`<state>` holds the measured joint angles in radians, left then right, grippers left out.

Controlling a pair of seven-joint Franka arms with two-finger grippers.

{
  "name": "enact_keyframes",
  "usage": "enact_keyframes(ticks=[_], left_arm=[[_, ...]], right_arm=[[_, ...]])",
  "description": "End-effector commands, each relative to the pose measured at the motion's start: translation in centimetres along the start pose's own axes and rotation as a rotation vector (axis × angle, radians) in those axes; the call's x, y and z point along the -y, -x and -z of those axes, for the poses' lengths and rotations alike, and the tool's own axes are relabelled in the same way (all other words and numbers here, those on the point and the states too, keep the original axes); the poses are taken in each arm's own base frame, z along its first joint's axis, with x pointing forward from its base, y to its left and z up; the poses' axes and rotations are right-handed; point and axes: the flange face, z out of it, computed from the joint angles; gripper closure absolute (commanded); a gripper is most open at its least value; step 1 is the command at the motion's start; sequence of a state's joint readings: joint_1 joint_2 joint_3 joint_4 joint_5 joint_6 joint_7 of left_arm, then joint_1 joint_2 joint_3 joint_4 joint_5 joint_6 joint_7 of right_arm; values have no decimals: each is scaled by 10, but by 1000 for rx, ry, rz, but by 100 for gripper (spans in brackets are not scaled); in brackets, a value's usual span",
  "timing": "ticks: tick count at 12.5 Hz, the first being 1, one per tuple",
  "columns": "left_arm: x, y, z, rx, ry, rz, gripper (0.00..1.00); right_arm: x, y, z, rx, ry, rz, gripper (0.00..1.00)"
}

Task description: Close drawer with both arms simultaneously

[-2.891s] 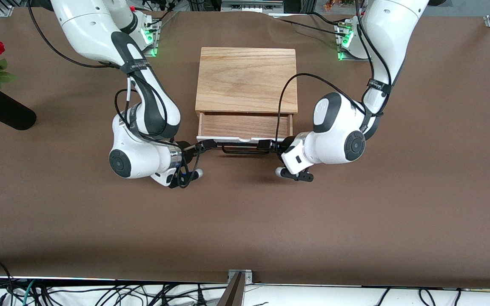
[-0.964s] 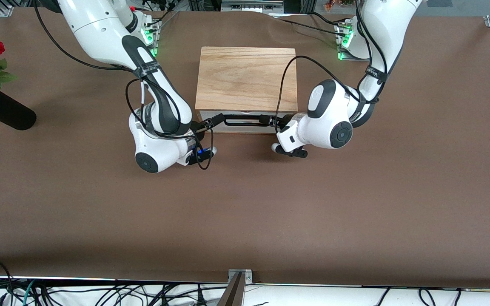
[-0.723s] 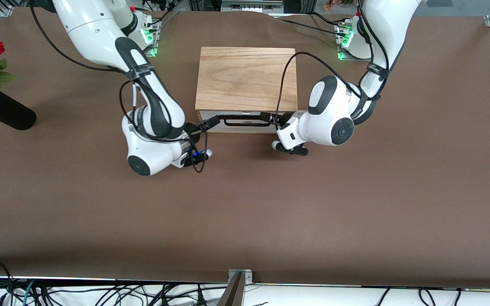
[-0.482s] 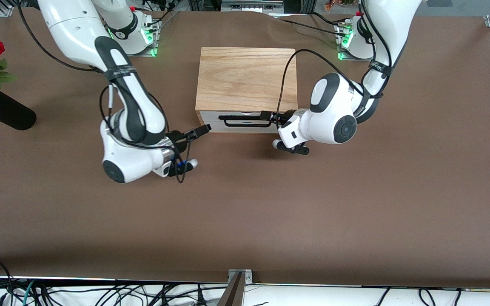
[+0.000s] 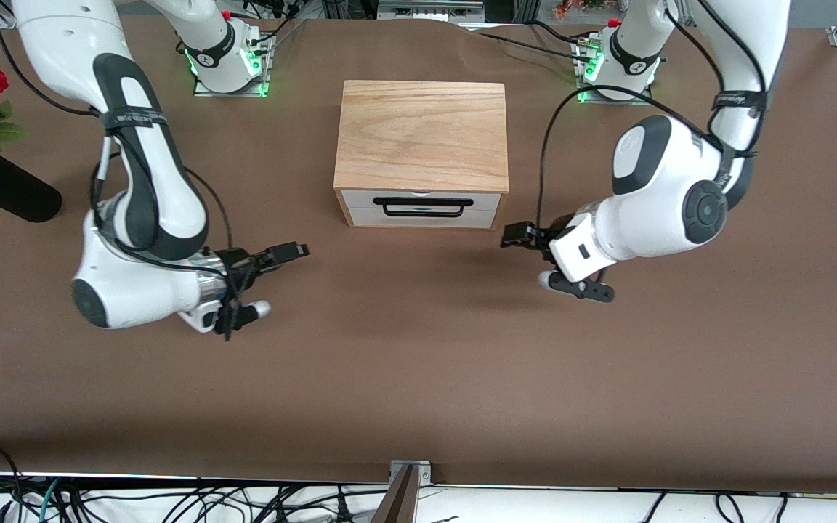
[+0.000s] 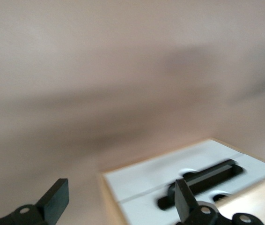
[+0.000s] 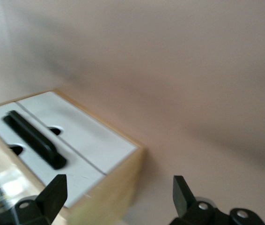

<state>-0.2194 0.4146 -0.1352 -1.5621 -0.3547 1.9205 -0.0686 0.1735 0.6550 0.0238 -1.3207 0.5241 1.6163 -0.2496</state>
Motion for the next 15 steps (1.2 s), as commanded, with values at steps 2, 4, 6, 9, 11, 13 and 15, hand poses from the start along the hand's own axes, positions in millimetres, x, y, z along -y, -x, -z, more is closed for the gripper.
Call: enact_keyframes(ticks=[2,4,6,9,11,13,15], left_arm=[[28,-7,62,-71,-250,-75,0],[61,3,100,-74,-291,-58,0],[86,22,126,-7,-298,0,0],[113,61,203,-24,-350,75,0],[109,89,230,-56,-425,86,0],[116,116,246,-81,-429,116,0],[120,123,244,-98,-435,114,0]], right_arm=[[15,44,94,-80,190,79,0],[23,77,145,-118,308,105,0],[37,110,182,-157,415,117,0],[53,169,220,-208,477,79,0],[67,202,240,-236,567,53,0],[70,213,252,-253,601,50,0],[71,215,261,-257,626,43,0]])
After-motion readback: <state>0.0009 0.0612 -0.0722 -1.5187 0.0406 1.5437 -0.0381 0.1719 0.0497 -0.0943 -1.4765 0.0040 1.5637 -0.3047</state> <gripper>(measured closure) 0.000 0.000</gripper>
